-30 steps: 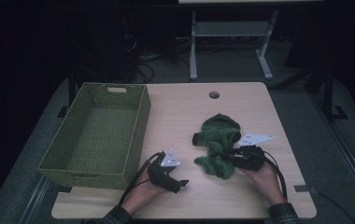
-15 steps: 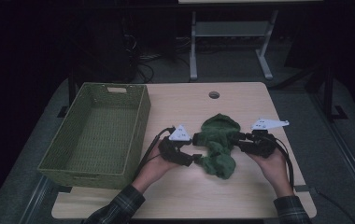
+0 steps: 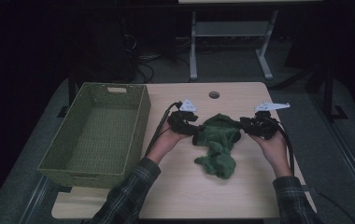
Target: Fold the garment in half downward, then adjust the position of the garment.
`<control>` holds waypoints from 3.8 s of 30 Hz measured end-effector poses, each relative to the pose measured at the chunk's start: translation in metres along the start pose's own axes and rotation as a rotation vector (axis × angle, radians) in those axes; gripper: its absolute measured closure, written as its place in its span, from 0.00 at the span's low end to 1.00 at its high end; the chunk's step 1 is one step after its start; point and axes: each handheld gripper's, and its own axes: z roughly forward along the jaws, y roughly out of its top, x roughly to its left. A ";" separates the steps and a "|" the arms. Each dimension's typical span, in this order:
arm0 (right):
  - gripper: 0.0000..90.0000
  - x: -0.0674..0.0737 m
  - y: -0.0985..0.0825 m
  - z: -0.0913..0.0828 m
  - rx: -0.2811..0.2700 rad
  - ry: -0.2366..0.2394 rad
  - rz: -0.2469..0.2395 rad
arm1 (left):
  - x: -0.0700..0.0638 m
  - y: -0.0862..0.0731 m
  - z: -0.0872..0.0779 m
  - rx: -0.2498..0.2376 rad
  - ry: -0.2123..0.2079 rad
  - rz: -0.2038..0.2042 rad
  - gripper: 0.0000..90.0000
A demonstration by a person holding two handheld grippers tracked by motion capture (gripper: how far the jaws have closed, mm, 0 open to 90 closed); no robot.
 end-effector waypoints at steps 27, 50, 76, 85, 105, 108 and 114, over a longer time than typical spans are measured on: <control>0.94 -0.039 -0.020 0.057 0.197 -0.034 0.117 | 0.040 -0.020 0.084 0.169 -0.042 -0.052 0.80; 0.98 -0.031 -0.005 0.028 0.053 -0.002 0.100 | 0.039 0.009 0.035 -0.002 -0.018 -0.081 1.00; 0.97 0.014 -0.032 -0.040 -0.149 0.127 0.025 | -0.039 -0.025 -0.043 -0.204 -0.065 0.059 1.00; 0.97 0.026 -0.053 -0.049 -0.168 0.184 0.016 | -0.049 -0.044 -0.050 -0.239 -0.102 0.075 1.00; 0.94 0.064 -0.098 -0.065 -0.115 0.230 -0.120 | -0.078 -0.086 -0.052 -0.152 -0.181 0.131 1.00; 0.89 0.066 -0.103 -0.067 -0.094 0.231 -0.138 | -0.080 -0.091 -0.049 -0.117 -0.184 0.136 1.00; 0.83 0.071 -0.115 -0.070 -0.045 0.225 -0.167 | -0.081 -0.095 -0.051 -0.099 -0.186 0.127 1.00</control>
